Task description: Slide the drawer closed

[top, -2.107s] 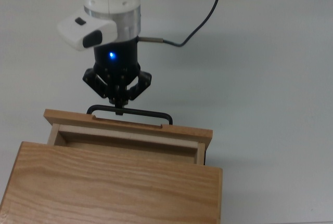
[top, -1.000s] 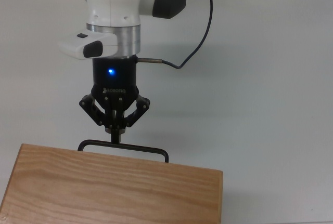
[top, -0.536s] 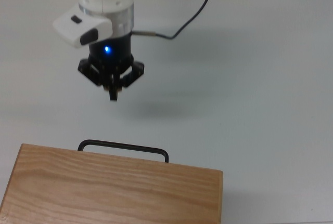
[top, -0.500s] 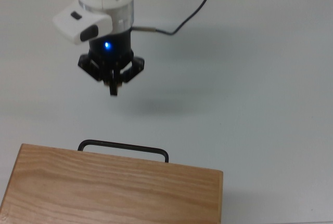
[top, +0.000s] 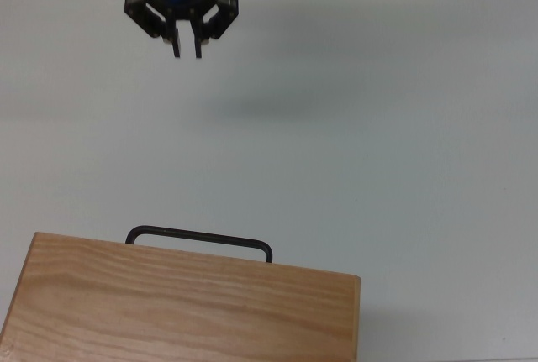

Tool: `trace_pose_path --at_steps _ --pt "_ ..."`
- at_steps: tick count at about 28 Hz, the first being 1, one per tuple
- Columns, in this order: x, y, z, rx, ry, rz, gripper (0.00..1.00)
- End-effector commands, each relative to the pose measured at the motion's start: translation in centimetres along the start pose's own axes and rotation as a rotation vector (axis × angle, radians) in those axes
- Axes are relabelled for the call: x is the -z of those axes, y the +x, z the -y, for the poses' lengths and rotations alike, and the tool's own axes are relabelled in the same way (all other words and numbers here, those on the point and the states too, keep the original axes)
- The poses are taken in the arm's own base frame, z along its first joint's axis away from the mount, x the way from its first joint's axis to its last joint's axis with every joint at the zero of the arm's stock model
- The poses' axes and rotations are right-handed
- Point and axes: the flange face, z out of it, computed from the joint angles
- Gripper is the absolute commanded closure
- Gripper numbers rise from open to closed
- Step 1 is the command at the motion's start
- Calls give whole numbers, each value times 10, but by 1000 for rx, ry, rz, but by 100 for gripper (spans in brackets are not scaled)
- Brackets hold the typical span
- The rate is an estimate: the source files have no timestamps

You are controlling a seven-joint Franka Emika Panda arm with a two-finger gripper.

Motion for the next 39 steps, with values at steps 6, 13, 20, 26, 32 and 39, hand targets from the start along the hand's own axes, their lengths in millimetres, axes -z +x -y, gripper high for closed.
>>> trace_pose_path --at_steps 6,13,20,26,32,39 --pt "10 -20 5 33 22 56 0" --pt "15 -19 5 31 21 43 0" --pt "19 -18 6 23 22 31 0" --pt "22 -18 9 -1 41 23 0" --pt "21 -17 11 -34 47 23 0" --pt "21 -17 20 -24 53 23 0"
